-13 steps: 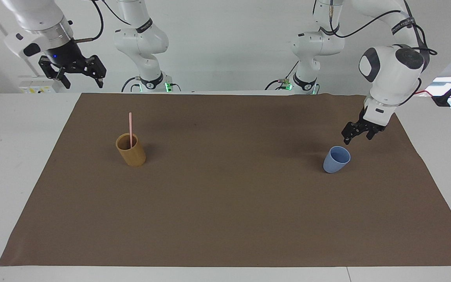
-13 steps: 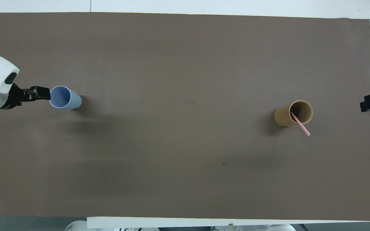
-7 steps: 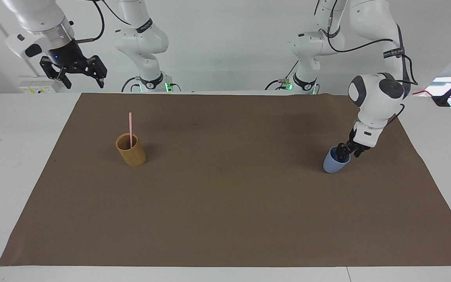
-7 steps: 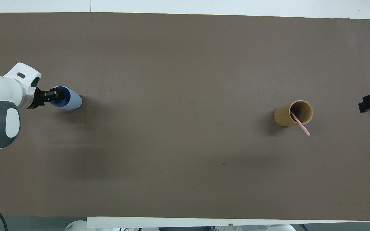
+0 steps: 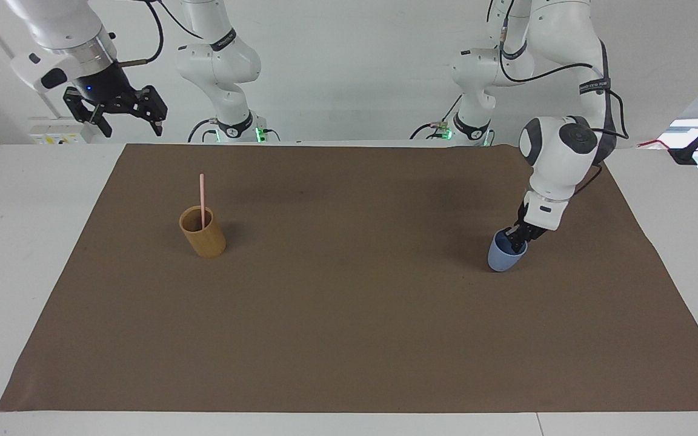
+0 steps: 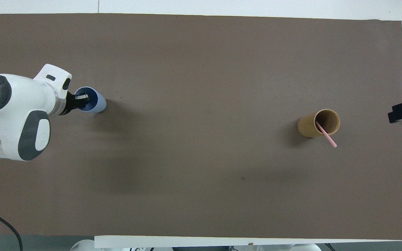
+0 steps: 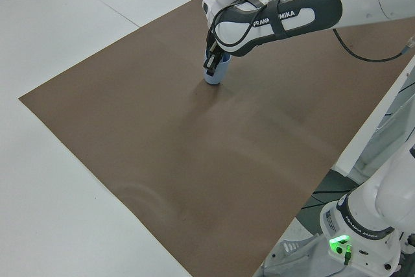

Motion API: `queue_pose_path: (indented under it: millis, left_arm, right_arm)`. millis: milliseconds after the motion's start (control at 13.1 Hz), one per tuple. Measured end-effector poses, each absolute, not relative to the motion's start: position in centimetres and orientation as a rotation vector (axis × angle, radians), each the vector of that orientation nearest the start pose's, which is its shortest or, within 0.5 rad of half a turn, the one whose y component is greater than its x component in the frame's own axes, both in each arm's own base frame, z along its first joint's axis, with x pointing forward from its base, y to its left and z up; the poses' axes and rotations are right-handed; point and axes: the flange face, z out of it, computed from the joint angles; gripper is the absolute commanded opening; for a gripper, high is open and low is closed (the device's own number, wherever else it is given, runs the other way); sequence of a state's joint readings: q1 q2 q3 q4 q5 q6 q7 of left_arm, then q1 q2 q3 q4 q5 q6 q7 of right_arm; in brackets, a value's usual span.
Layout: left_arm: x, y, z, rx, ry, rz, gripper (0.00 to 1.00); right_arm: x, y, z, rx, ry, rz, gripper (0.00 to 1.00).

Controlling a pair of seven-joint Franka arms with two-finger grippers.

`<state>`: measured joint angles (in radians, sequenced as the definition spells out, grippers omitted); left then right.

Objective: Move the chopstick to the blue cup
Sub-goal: 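Slide the blue cup toward the table center while the right gripper reaches the tube, then grasp the pink chopstick with the right gripper while the left gripper withdraws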

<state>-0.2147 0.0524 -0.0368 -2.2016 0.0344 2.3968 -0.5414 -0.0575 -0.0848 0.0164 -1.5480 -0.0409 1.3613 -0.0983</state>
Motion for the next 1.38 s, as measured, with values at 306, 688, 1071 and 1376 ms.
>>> queue_pose_path:
  millis: [306,688,1071,1376]
  left_arm:
    - [48.6,-27.1,38.5,-3.154,-0.443,-0.159,0.00]
    - [44.0,-34.1,38.0,-3.167,-0.347,-0.128,1.00]
    - [47.6,-33.1,42.9,-3.188,-0.435,-0.204,1.00]
    - [52.4,-25.6,53.6,-3.127,-0.445,-0.143,1.00]
  right_arm:
    - [49.8,-3.2,65.9,-3.162,-0.063,0.235,1.00]
    - [49.1,-4.3,62.9,-3.121,-0.021,0.210,1.00]
    - [49.1,0.2,58.9,-3.105,-0.017,0.227,1.00]
    - [50.5,0.0,52.0,-3.083,0.013,0.286,1.00]
